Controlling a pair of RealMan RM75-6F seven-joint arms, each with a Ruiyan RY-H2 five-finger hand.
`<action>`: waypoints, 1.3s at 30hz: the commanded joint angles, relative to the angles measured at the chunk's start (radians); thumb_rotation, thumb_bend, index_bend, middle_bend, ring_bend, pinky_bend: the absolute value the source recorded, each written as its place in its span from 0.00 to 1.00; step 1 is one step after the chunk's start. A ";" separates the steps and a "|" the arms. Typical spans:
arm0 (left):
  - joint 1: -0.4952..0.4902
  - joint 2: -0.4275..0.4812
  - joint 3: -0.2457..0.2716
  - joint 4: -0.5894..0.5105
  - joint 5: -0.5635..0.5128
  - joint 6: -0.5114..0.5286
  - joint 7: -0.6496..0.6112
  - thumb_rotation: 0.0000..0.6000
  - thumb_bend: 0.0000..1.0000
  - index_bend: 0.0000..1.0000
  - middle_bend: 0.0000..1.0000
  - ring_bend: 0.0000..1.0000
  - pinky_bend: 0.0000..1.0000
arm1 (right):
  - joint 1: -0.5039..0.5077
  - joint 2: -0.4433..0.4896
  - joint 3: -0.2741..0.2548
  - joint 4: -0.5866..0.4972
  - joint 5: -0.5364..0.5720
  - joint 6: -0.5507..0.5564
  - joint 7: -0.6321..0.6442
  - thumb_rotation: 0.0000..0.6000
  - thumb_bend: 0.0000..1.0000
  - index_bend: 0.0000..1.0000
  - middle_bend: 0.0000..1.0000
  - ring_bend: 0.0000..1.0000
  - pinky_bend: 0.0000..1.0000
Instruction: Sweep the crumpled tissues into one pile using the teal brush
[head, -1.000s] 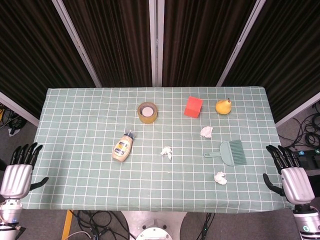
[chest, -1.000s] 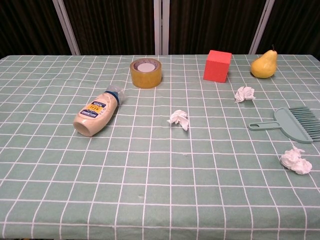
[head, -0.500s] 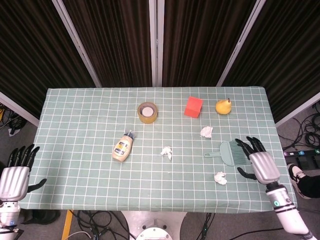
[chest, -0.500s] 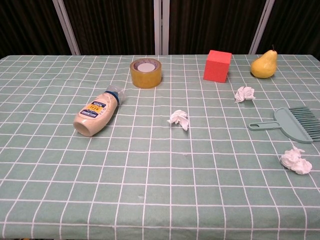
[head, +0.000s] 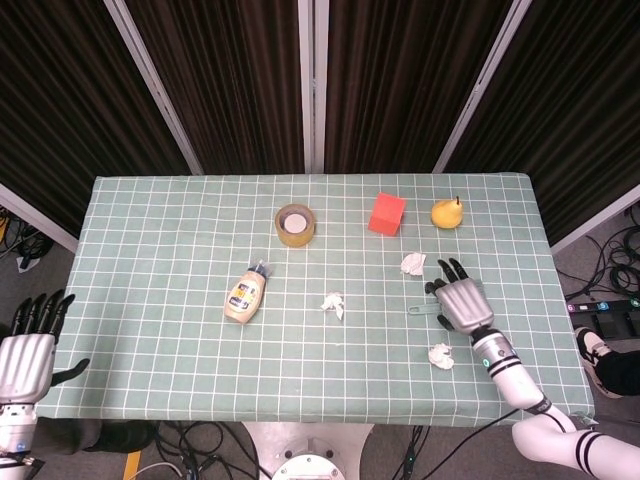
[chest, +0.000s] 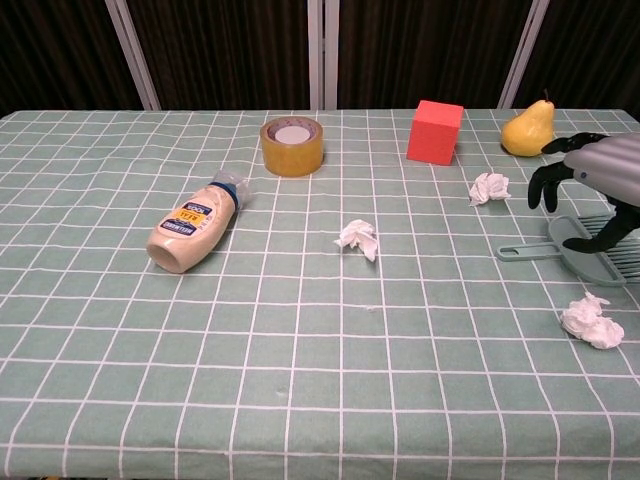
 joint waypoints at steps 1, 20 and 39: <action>-0.001 -0.002 0.000 0.003 0.000 -0.002 -0.003 1.00 0.01 0.09 0.04 0.00 0.00 | 0.032 -0.031 -0.010 0.022 0.032 -0.027 -0.084 1.00 0.17 0.38 0.41 0.05 0.00; 0.001 -0.013 0.001 0.029 -0.010 -0.016 -0.030 1.00 0.01 0.09 0.04 0.00 0.00 | 0.054 -0.123 -0.056 0.116 0.062 -0.011 -0.179 1.00 0.21 0.42 0.43 0.06 0.00; 0.005 -0.017 0.002 0.045 -0.014 -0.020 -0.046 1.00 0.01 0.09 0.04 0.00 0.00 | 0.056 -0.149 -0.067 0.165 0.005 0.056 -0.087 1.00 0.35 0.62 0.52 0.20 0.04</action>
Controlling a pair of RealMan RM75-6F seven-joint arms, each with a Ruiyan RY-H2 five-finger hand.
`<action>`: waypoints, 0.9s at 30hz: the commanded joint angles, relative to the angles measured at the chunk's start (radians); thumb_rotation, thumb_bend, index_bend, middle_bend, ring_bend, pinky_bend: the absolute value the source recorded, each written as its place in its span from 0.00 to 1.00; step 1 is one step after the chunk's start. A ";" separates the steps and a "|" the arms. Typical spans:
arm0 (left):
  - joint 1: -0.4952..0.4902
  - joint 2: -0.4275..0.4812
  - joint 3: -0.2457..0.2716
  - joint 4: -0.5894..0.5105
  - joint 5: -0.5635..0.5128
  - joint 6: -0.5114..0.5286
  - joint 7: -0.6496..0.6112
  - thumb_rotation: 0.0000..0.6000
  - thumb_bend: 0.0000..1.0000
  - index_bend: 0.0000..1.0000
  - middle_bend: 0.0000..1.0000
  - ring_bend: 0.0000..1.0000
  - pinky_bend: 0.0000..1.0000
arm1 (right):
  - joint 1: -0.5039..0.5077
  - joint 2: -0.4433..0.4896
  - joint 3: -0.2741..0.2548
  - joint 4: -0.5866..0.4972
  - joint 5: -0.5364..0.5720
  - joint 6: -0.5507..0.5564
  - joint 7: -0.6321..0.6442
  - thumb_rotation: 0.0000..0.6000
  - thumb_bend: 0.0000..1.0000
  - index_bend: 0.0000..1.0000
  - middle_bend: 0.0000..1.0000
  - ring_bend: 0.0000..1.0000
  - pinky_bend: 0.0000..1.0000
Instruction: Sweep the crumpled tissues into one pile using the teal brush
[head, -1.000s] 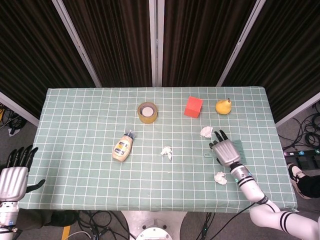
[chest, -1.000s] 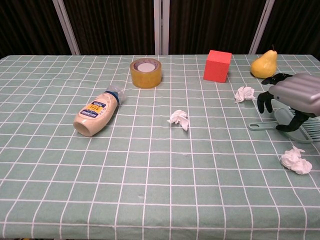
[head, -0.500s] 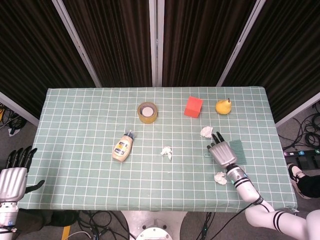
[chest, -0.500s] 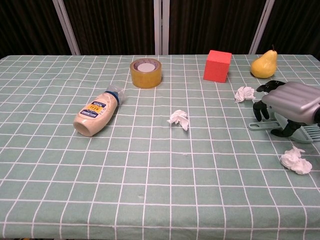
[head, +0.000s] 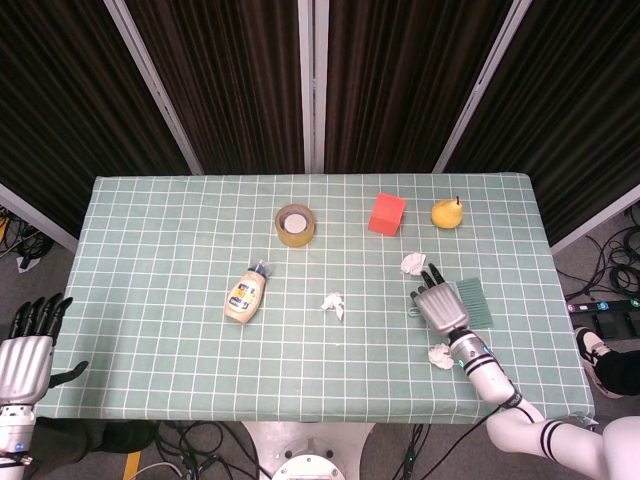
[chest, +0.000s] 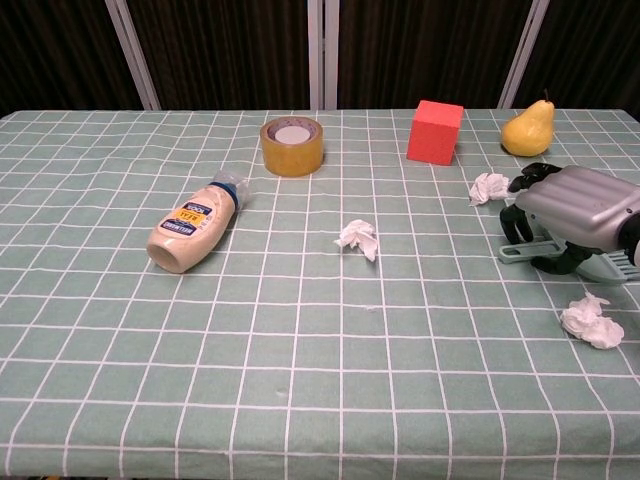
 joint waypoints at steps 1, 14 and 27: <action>0.000 0.000 0.000 -0.001 0.000 0.000 0.000 1.00 0.01 0.09 0.04 0.00 0.00 | -0.013 0.019 0.006 -0.008 -0.048 0.068 0.077 1.00 0.37 0.63 0.53 0.21 0.05; 0.006 0.018 0.002 -0.037 0.002 0.009 0.034 1.00 0.01 0.09 0.04 0.00 0.00 | 0.058 0.154 0.094 -0.001 -0.153 0.117 0.546 1.00 0.42 0.67 0.57 0.24 0.07; 0.010 0.049 -0.002 -0.102 -0.008 0.017 0.098 1.00 0.01 0.09 0.04 0.00 0.00 | 0.250 -0.022 0.032 0.340 -0.290 -0.007 0.991 1.00 0.44 0.68 0.58 0.24 0.07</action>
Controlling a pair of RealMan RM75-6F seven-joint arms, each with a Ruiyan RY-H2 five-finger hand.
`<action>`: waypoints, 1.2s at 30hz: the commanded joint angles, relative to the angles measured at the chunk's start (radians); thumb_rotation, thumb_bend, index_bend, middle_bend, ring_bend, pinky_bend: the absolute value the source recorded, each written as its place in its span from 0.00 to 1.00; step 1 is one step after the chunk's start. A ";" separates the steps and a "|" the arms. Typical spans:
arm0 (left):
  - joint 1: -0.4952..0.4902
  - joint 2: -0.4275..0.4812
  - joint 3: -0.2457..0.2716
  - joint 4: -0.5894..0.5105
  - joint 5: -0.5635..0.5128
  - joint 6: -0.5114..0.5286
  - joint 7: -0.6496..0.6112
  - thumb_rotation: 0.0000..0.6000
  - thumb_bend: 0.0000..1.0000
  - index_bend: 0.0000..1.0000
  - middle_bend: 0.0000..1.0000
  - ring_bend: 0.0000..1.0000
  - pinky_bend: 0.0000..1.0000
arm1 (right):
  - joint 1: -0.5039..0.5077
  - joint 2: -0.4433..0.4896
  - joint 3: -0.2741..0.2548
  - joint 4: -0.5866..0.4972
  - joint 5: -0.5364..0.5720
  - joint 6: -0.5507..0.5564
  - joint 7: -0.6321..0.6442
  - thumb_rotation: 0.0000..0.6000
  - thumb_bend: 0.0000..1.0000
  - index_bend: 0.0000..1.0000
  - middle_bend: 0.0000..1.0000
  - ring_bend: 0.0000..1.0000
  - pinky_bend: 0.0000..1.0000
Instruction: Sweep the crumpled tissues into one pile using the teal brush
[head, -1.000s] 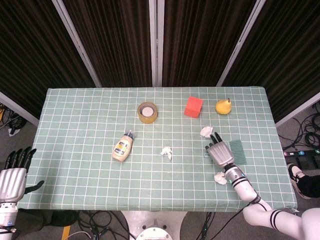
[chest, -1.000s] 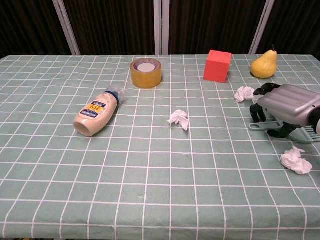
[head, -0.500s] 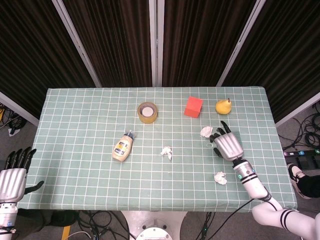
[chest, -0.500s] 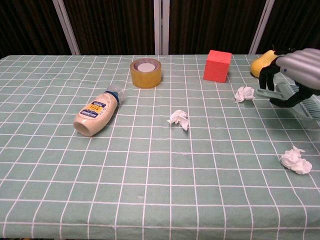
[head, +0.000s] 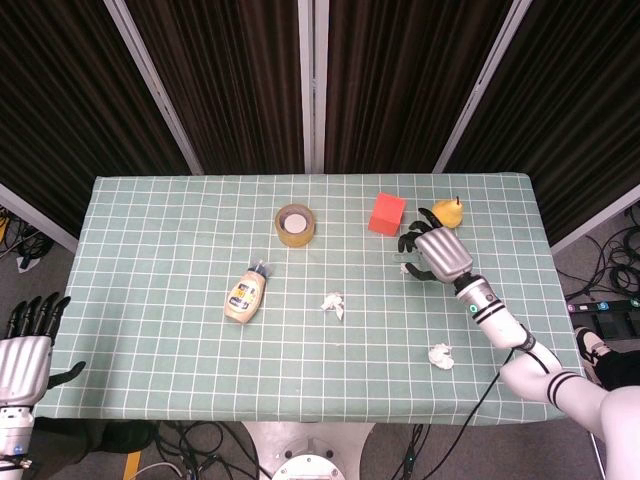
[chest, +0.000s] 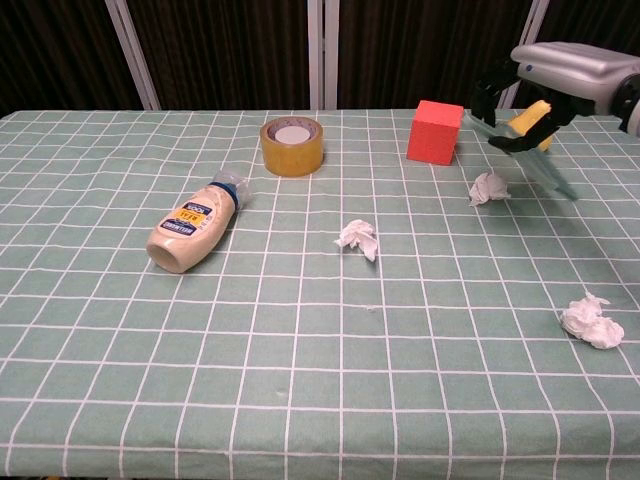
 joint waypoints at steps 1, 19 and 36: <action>0.002 0.006 0.001 -0.010 -0.004 0.000 0.009 1.00 0.01 0.09 0.04 0.00 0.00 | 0.063 -0.083 -0.040 0.115 -0.055 -0.033 0.156 1.00 0.44 0.68 0.58 0.24 0.07; 0.000 0.012 0.000 -0.020 0.001 0.001 0.016 1.00 0.01 0.09 0.04 0.00 0.00 | 0.092 -0.149 -0.050 0.008 -0.083 0.112 0.525 1.00 0.44 0.68 0.59 0.24 0.07; -0.001 -0.004 0.002 0.020 0.004 -0.008 -0.028 1.00 0.01 0.09 0.04 0.00 0.00 | -0.134 0.155 -0.044 -0.518 0.097 0.256 0.038 1.00 0.48 0.65 0.59 0.24 0.07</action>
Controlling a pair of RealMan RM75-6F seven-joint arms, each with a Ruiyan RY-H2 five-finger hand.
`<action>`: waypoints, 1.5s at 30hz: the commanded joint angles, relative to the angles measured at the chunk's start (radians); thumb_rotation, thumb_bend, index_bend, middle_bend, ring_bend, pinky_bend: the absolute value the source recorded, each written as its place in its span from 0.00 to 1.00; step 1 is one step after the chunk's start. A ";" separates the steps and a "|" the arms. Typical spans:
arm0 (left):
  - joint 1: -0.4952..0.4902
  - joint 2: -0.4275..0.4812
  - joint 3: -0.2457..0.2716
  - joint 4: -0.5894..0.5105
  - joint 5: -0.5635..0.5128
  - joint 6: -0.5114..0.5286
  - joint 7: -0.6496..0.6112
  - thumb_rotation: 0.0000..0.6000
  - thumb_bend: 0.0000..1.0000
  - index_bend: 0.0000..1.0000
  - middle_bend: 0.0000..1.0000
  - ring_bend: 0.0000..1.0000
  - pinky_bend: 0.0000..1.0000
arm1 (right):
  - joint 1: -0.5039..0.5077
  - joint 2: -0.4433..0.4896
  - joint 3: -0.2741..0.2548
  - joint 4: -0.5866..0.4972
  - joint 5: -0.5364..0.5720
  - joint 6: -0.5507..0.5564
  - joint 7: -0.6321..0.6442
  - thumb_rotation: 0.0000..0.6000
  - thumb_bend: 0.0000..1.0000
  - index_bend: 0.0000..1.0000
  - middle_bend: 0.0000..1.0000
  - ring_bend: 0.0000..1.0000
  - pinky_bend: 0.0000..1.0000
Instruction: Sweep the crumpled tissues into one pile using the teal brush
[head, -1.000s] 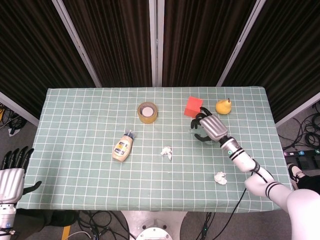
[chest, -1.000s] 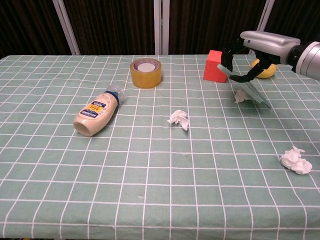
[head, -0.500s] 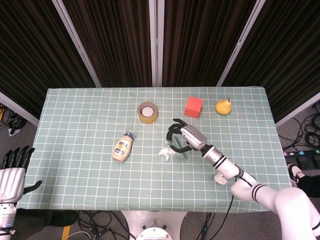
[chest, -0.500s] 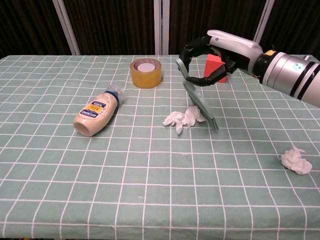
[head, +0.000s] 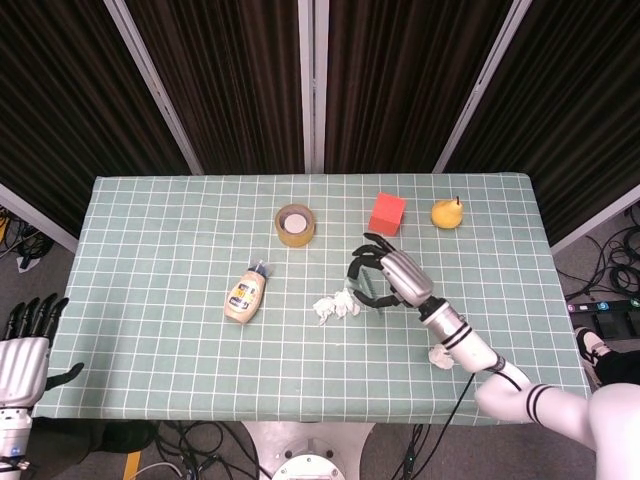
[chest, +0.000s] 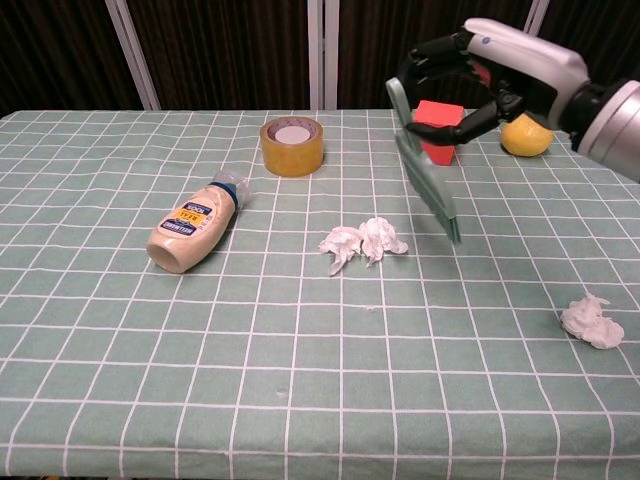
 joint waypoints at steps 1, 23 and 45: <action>-0.005 -0.004 -0.002 0.008 -0.001 -0.007 -0.006 1.00 0.01 0.09 0.04 0.00 0.00 | -0.149 0.176 -0.016 -0.301 0.130 0.067 -0.298 1.00 0.47 0.65 0.59 0.24 0.07; -0.033 -0.020 -0.009 0.034 0.006 -0.035 -0.023 1.00 0.01 0.09 0.04 0.00 0.00 | -0.456 0.176 -0.123 -0.487 0.210 0.207 -0.527 1.00 0.48 0.64 0.59 0.24 0.06; -0.014 -0.010 0.002 0.028 0.023 -0.003 -0.050 1.00 0.01 0.09 0.04 0.00 0.00 | -0.274 -0.249 0.135 -0.152 0.231 0.053 -0.552 1.00 0.47 0.64 0.59 0.24 0.04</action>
